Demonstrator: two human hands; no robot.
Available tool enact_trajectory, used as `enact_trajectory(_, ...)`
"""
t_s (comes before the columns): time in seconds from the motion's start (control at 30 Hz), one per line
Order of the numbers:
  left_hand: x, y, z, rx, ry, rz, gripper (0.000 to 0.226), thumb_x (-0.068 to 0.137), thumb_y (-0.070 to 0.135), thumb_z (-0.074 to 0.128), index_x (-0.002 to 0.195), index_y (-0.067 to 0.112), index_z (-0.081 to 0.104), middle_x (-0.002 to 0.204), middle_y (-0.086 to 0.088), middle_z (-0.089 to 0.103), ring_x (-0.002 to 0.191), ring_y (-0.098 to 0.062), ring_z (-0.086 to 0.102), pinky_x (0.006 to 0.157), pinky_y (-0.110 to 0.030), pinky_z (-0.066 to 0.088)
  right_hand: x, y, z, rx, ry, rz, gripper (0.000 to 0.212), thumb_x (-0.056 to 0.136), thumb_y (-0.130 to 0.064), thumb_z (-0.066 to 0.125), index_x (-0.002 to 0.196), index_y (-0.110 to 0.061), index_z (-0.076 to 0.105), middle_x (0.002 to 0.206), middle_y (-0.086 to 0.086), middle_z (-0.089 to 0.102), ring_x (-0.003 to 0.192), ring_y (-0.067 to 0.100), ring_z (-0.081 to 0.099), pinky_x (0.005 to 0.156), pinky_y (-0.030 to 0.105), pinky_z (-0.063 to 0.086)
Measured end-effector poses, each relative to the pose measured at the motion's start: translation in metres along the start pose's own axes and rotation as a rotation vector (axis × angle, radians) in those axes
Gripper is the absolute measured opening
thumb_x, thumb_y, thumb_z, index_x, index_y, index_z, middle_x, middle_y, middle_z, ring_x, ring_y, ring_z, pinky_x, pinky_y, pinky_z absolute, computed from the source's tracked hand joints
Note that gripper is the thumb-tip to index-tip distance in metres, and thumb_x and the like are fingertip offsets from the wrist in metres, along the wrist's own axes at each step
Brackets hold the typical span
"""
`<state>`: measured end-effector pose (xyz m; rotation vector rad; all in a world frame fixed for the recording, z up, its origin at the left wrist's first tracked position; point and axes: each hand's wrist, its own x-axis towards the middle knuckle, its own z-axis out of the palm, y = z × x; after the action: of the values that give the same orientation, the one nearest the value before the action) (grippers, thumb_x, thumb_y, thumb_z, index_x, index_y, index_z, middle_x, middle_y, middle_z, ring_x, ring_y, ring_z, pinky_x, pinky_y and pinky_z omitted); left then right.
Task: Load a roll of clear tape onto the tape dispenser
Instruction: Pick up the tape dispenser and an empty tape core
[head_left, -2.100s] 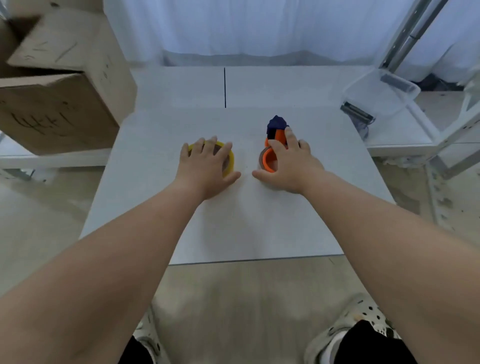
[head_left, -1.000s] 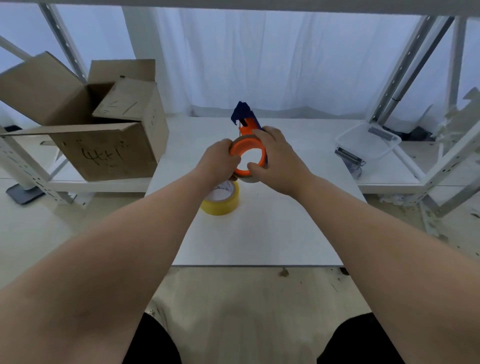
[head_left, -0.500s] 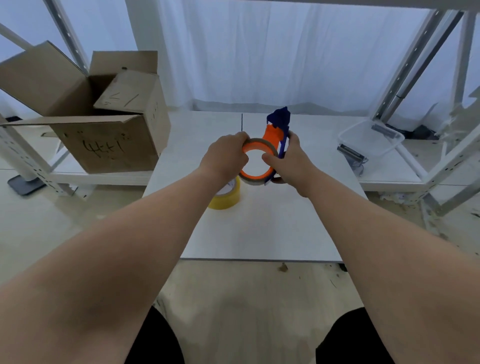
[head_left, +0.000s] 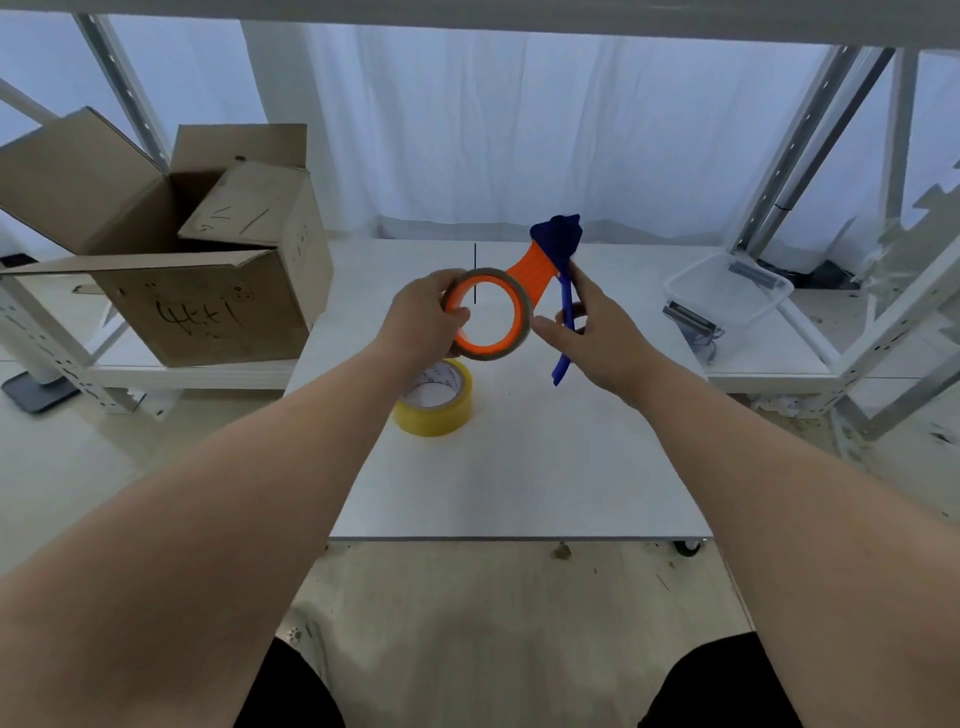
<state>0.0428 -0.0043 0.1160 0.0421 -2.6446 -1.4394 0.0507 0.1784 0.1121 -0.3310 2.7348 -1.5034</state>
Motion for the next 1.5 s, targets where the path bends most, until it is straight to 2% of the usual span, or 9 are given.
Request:
enact_trajectory(0.17, -0.003, 0.002, 0.009, 0.109, 0.015, 0.054, 0.045, 0.092, 0.005, 0.051, 0.135, 0.017, 0.047, 0.12, -0.005, 0.058, 0.093, -0.024, 0.061, 0.078, -0.037, 0.058, -0.002, 0.001, 0.001, 0.082, 0.025, 0.074, 0.076, 0.089, -0.024, 0.063, 0.149, -0.019, 0.017, 0.141, 0.008, 0.043, 0.125, 0.025, 0.047, 0.09, 0.03, 0.044)
enact_trajectory(0.23, -0.003, 0.0, 0.011, 0.166, 0.016, 0.08, 0.045, 0.093, 0.006, 0.052, 0.136, 0.017, 0.047, 0.124, -0.007, 0.059, 0.102, -0.023, 0.059, 0.088, -0.035, 0.054, 0.0, -0.002, 0.001, 0.157, 0.058, 0.133, 0.07, 0.09, -0.03, 0.061, 0.147, -0.018, 0.022, 0.135, 0.008, 0.048, 0.122, 0.026, 0.051, 0.089, 0.033, 0.046)
enact_trajectory(0.33, 0.0, -0.002, 0.012, 0.254, 0.025, 0.122, 0.044, 0.094, 0.01, 0.052, 0.136, 0.018, 0.046, 0.125, -0.008, 0.058, 0.101, -0.017, 0.054, 0.082, -0.023, 0.043, 0.004, -0.007, 0.001, 0.304, 0.138, 0.225, 0.059, 0.092, -0.04, 0.056, 0.14, -0.016, 0.032, 0.114, 0.002, 0.055, 0.108, 0.025, 0.059, 0.081, 0.03, 0.051)
enact_trajectory(0.47, 0.0, -0.003, 0.012, 0.319, 0.027, 0.141, 0.043, 0.094, 0.012, 0.053, 0.136, 0.018, 0.045, 0.123, -0.012, 0.054, 0.098, -0.018, 0.051, 0.081, -0.022, 0.039, 0.005, -0.01, 0.004, 0.431, 0.161, 0.25, 0.062, 0.088, -0.035, 0.063, 0.137, -0.018, 0.03, 0.119, 0.004, 0.054, 0.103, 0.02, 0.058, 0.064, 0.022, 0.053)
enact_trajectory(0.67, 0.001, -0.004, 0.012, 0.252, -0.073, 0.135, 0.049, 0.091, 0.018, 0.057, 0.137, 0.018, 0.041, 0.129, -0.01, 0.054, 0.108, -0.021, 0.055, 0.083, -0.025, 0.045, 0.013, -0.006, 0.005, 0.403, 0.26, 0.3, 0.059, 0.079, -0.019, 0.067, 0.128, -0.01, 0.036, 0.113, 0.011, 0.058, 0.103, 0.03, 0.063, 0.072, 0.035, 0.057)
enact_trajectory(0.83, -0.005, 0.008, 0.013, 0.085, -0.189, 0.107, 0.063, 0.088, 0.039, 0.061, 0.14, 0.017, 0.033, 0.14, -0.008, 0.044, 0.121, -0.023, 0.049, 0.091, -0.032, 0.046, 0.014, -0.003, -0.003, 0.407, 0.265, 0.302, 0.066, 0.077, -0.019, 0.071, 0.13, -0.01, 0.033, 0.113, 0.009, 0.058, 0.099, 0.024, 0.062, 0.065, 0.028, 0.055)
enact_trajectory(1.13, -0.005, 0.01, 0.021, 0.285, -0.196, -0.03, 0.085, 0.071, 0.066, 0.063, 0.134, 0.017, 0.034, 0.131, -0.009, 0.044, 0.106, -0.022, 0.05, 0.077, -0.031, 0.045, 0.011, -0.011, 0.007, 0.311, 0.249, 0.239, 0.059, 0.078, -0.014, 0.066, 0.126, -0.011, 0.031, 0.092, -0.002, 0.053, 0.09, 0.018, 0.058, 0.077, 0.034, 0.056)
enact_trajectory(1.3, -0.005, 0.014, 0.021, 0.299, -0.191, -0.071, 0.086, 0.072, 0.063, 0.065, 0.136, 0.016, 0.033, 0.133, -0.011, 0.038, 0.109, -0.025, 0.049, 0.076, -0.031, 0.045, 0.009, -0.008, 0.003, 0.331, 0.18, 0.202, 0.065, 0.079, -0.021, 0.071, 0.128, -0.017, 0.029, 0.115, 0.004, 0.054, 0.101, 0.024, 0.06, 0.067, 0.026, 0.054)
enact_trajectory(1.5, -0.008, 0.012, 0.022, 0.29, -0.174, 0.038, 0.072, 0.074, 0.048, 0.07, 0.13, 0.018, 0.037, 0.127, -0.007, 0.041, 0.103, -0.021, 0.048, 0.079, -0.031, 0.047, 0.005, -0.004, 0.0, 0.345, 0.099, 0.189, 0.053, 0.087, -0.032, 0.063, 0.129, -0.02, 0.032, 0.117, 0.004, 0.055, 0.092, 0.016, 0.06, 0.061, 0.019, 0.051)
